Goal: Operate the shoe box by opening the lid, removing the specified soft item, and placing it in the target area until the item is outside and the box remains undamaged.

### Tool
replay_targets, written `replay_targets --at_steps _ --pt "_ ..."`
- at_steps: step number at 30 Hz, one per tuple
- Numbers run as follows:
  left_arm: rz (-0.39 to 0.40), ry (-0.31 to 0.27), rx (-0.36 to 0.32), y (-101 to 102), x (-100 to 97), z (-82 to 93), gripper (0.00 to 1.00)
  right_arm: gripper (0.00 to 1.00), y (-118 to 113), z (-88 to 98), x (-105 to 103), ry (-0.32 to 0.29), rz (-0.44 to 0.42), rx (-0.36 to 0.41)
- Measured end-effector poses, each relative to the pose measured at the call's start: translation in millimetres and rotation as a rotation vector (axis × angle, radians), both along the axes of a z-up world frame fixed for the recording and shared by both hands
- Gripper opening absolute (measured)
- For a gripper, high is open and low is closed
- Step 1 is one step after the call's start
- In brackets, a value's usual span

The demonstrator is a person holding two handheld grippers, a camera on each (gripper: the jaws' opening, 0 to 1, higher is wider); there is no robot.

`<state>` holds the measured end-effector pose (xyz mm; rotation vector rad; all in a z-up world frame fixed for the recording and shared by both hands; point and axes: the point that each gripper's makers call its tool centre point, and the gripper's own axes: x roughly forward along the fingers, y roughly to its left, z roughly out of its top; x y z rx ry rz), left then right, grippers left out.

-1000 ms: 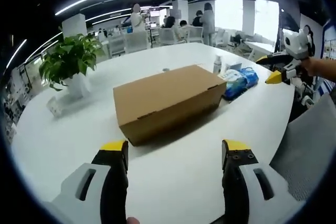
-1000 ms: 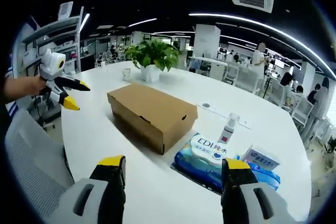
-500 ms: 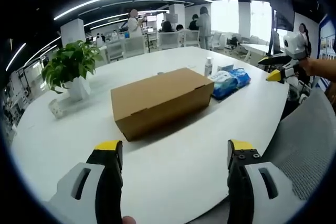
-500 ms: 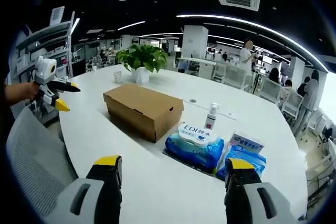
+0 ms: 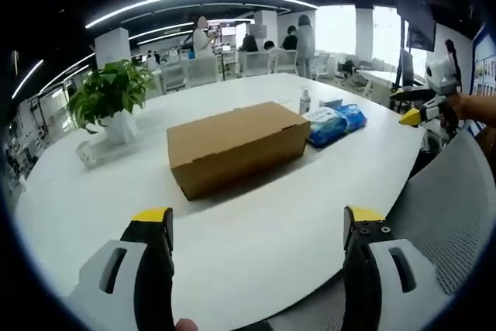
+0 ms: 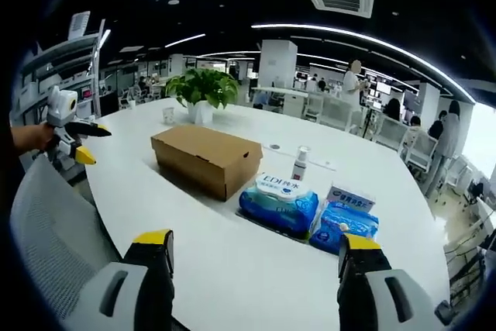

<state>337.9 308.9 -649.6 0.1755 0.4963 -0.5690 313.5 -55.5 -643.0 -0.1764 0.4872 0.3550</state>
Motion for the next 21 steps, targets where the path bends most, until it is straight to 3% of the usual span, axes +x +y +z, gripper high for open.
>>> replay_targets --at_steps 11,21 --pt "0.015 -0.002 -0.007 8 -13.5 3.3 0.98 0.91 -15 1.5 -21 0.0 -0.053 -0.001" --pt "0.038 -0.018 -0.02 14 -22.5 6.5 0.99 0.95 -15 -2.2 -35 0.004 -0.053 0.006"
